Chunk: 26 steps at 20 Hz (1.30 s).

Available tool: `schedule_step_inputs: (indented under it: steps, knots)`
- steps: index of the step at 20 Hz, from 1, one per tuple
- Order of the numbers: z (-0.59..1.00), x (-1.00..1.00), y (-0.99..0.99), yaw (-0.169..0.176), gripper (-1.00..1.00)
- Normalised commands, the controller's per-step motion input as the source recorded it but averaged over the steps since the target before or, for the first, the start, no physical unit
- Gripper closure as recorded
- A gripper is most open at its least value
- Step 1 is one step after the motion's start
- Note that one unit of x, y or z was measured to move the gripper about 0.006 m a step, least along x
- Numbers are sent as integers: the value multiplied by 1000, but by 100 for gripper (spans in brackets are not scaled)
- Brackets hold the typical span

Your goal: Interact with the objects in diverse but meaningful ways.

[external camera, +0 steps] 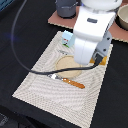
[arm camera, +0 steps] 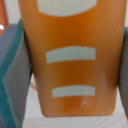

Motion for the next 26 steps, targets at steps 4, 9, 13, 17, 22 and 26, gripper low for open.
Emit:
schedule_step_inputs:
  steps: [4, 9, 13, 17, 22, 26]
  knots:
    - [-156, -779, 90, 0, 100]
    - [-149, -697, 301, 0, 100]
    - [-169, -699, 338, 0, 100]
    - [-250, -489, 282, 9, 100]
    - [-395, -295, 158, 13, 100]
    - [-544, -133, 7, 10, 100]
